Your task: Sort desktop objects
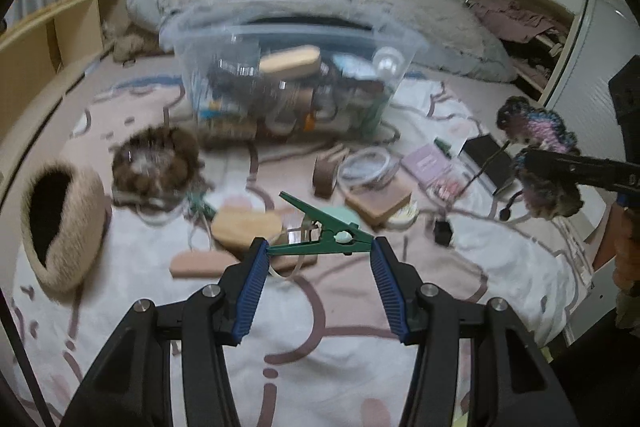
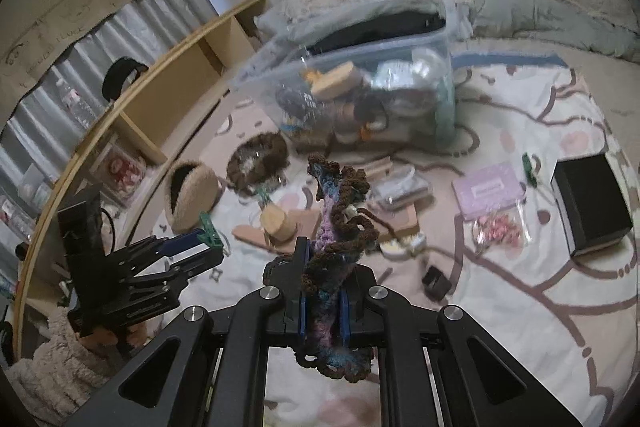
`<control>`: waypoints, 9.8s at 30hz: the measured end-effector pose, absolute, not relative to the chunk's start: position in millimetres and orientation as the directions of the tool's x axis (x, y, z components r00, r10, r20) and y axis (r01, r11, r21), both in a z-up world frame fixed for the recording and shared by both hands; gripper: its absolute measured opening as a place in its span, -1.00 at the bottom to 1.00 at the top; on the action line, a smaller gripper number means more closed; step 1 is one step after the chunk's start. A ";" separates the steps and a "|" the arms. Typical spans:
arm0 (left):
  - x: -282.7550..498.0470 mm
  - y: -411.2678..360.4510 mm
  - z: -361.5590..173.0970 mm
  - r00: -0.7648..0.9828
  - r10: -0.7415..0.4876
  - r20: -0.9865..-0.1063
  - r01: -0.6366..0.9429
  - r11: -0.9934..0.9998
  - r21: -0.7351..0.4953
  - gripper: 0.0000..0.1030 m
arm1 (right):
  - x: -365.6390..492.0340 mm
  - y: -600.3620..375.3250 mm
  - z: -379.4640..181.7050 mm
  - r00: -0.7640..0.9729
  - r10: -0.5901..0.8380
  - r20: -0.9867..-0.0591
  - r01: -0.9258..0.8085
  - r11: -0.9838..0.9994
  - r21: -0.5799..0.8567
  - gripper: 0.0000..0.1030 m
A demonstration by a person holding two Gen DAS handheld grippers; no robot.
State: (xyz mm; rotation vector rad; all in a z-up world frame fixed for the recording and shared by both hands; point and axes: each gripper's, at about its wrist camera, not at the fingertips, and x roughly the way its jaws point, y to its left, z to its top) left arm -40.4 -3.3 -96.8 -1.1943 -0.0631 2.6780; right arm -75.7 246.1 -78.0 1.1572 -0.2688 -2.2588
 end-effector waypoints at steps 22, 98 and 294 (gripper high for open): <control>-54.8 2.2 52.6 -0.827 0.157 -0.541 -0.169 -0.985 -0.026 0.01 | -84.2 233.6 44.2 -0.663 -0.585 -0.468 0.470 -0.811 0.348 -0.76; -339.6 -115.3 -38.2 -0.773 0.053 -0.632 0.069 -0.984 -0.167 0.61 | -299.7 157.7 27.7 -0.672 -0.521 -0.527 0.413 -0.854 0.317 -0.76; -100.3 -117.0 -163.4 -0.597 -0.092 -0.797 0.121 -0.992 0.024 1.00 | -135.6 293.6 -226.2 -0.522 -0.071 -0.850 0.316 -0.942 -0.116 1.00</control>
